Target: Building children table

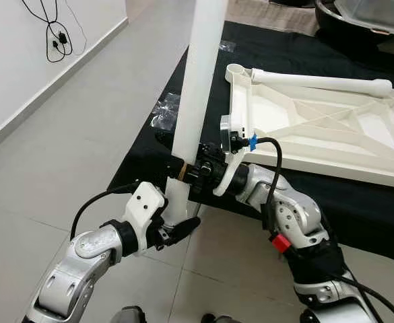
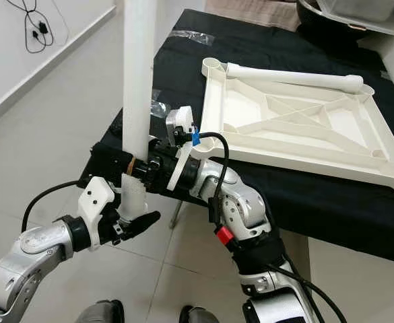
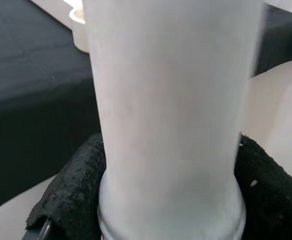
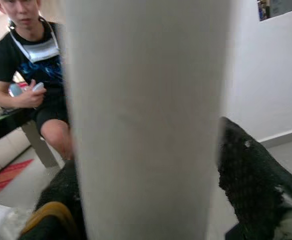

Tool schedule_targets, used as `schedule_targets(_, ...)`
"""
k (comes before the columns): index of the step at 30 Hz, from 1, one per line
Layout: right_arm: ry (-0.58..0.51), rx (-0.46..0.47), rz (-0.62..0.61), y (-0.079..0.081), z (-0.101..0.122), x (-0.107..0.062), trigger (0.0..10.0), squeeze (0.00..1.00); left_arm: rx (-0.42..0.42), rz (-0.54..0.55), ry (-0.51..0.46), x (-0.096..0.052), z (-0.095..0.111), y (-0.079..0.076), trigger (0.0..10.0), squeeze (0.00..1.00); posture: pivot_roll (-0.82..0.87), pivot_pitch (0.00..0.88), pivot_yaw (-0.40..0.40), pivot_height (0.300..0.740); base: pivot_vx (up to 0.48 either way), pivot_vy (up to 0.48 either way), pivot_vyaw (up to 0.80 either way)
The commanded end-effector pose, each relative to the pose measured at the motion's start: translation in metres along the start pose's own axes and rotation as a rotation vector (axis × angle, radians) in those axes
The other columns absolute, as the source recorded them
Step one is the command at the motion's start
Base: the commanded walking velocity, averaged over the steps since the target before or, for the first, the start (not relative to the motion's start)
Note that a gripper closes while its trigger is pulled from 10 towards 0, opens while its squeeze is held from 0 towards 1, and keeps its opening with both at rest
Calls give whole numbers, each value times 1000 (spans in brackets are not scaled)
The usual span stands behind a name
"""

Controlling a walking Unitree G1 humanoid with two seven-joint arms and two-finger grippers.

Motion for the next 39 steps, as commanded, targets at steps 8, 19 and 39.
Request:
schedule_targets(8,-11,12,-82,-15,2,-6,0,0,26,-89,-42,2,10,-21,10000,0,111,159,-94,740,0,0,0)
schedule_targets(19,-21,159,-8,-3,-7,-3,0,0,30,-82,-31,1,8,-22,10000,0,112,159,-97,740,0,0,0)
schedule_targets(39,111,170,115,18,-20,-4,10000,0,23,-99,-25,-2,7,-27,10000,0,111,158,-97,740,0,0,0)
Point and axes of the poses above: a point about 5 cm out from each wrist's last joint towards the gripper, its own x axis pointing out of the wrist towards the gripper, its own z axis along the axis of the wrist's last joint, y = z × x, the point moved 3 cm from there along x, pointing out of the wrist towards the gripper
